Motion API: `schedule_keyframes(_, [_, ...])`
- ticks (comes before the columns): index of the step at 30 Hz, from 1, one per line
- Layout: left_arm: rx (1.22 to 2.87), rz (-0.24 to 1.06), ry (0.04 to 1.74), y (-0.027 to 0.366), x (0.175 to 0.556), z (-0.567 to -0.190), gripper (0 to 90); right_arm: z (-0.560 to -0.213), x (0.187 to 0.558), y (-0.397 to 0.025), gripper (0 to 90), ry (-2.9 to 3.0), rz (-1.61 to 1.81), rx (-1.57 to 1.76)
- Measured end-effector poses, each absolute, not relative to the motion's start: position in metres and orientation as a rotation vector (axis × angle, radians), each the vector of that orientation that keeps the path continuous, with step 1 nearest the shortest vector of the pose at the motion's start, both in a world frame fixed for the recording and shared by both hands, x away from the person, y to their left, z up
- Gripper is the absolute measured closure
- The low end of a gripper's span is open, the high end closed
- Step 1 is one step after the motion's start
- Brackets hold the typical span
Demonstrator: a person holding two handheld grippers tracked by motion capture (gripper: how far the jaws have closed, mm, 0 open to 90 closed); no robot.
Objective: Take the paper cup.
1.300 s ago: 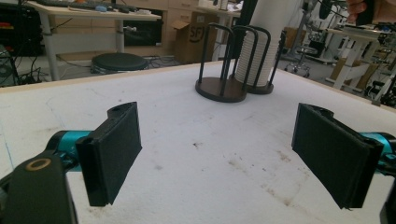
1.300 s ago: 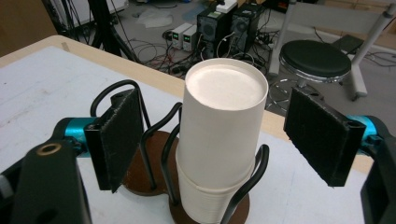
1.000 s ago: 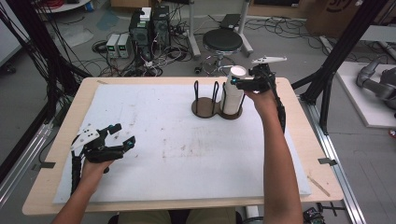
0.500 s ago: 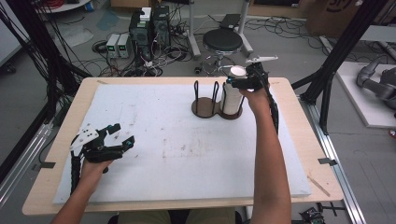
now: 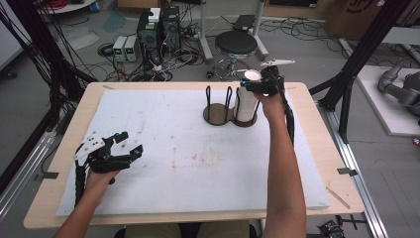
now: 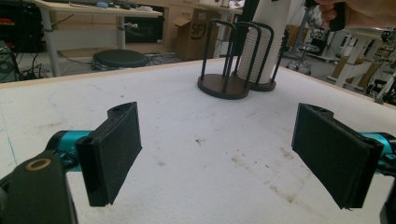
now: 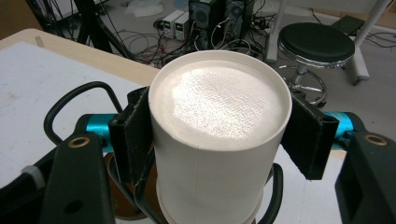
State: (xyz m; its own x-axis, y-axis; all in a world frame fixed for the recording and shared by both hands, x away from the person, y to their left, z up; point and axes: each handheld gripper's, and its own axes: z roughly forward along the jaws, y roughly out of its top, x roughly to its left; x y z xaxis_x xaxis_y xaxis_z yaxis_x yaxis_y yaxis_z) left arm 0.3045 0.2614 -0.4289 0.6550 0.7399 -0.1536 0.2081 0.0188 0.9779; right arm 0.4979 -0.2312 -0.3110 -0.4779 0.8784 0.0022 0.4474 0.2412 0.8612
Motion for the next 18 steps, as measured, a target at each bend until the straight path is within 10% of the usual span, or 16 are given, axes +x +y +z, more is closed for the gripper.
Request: schedule_keyframes(18, [1.532,0.49,0.819,0.261,0.305,-0.429,15.6,-0.3,0.489,-0.236,32.8,1.976,1.216,1.192])
